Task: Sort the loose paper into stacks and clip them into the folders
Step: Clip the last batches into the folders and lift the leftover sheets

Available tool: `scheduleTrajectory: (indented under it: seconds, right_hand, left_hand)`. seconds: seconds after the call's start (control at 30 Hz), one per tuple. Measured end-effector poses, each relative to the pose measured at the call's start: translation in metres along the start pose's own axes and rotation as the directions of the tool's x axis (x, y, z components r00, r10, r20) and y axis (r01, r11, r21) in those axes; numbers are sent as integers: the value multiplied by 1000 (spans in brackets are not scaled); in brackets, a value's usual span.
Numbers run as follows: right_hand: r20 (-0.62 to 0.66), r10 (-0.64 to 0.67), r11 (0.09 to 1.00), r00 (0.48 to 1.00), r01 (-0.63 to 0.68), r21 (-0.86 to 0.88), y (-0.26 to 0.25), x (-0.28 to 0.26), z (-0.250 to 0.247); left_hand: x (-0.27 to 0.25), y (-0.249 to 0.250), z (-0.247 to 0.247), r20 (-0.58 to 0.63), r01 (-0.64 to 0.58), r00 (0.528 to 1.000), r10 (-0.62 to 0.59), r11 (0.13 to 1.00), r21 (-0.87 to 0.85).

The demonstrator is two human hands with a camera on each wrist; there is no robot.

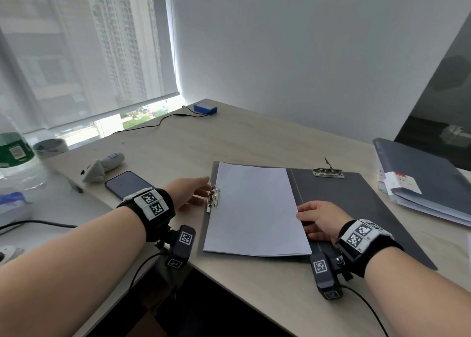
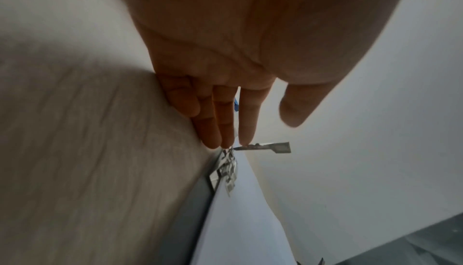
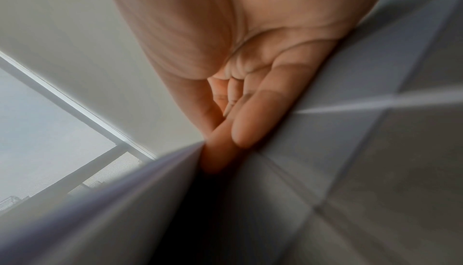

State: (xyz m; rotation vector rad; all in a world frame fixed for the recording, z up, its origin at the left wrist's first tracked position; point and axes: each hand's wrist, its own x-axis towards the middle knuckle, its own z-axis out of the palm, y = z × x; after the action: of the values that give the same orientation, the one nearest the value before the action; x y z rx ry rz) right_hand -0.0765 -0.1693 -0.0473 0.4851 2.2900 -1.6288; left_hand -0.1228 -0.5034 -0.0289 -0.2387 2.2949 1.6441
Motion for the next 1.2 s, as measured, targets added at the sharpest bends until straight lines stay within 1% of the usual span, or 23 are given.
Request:
scheduleTrajectory:
  seconds: [0.03, 0.13, 0.23, 0.33, 0.4, 0.5, 0.6, 0.73, 0.8, 0.87, 1.0, 1.1, 1.2]
  right_hand:
    - [3, -2, 1000, 1000, 2, 1, 0, 0, 0]
    - [9, -2, 1000, 1000, 2, 3, 0, 1, -1]
    - [19, -3, 1000, 1000, 3, 8, 0, 2, -2]
    - [27, -3, 1000, 1000, 3, 9, -1, 3, -3]
    - [26, -3, 1000, 1000, 3, 8, 1, 4, -3]
    - [30, -8, 1000, 1000, 7, 14, 2, 4, -4]
    - [39, -14, 1000, 999, 13, 17, 3, 5, -4]
    - [37, -17, 1000, 999, 16, 19, 3, 5, -4]
    - [39, -19, 1000, 999, 18, 21, 3, 6, -4]
    - [38, -19, 999, 999, 18, 26, 4, 6, -3]
    - [33, -15, 999, 999, 14, 39, 6, 6, -4]
    - [17, -18, 999, 1000, 18, 45, 6, 5, -3]
    - [2, -26, 998, 1000, 26, 54, 6, 3, -2]
  left_hand:
    - [1, 2, 1, 0, 14, 1000, -14, 1000, 5]
    - [6, 2, 5, 0, -29, 1000, 29, 990, 141]
    - [9, -1, 1, 46, -33, 999, 27, 989, 147]
    - [11, -3, -6, 89, -4, 996, -8, 991, 135]
    - [13, -1, -6, 128, 2, 991, -25, 984, 178]
    - [18, 2, -4, 173, -20, 984, -32, 958, 288]
    - [23, 4, 0, 153, -42, 988, -23, 910, 412]
    - [24, 2, 7, 95, -104, 994, 59, 794, 599]
    - [26, 0, 7, 75, -108, 994, 78, 744, 659]
    - [27, -1, 7, 57, -98, 995, 81, 718, 689]
    - [30, -3, 8, 56, -86, 996, 65, 737, 671]
    - [30, -3, 10, 32, -59, 998, 51, 744, 666]
    - [32, -3, 8, 37, -42, 999, 25, 808, 588]
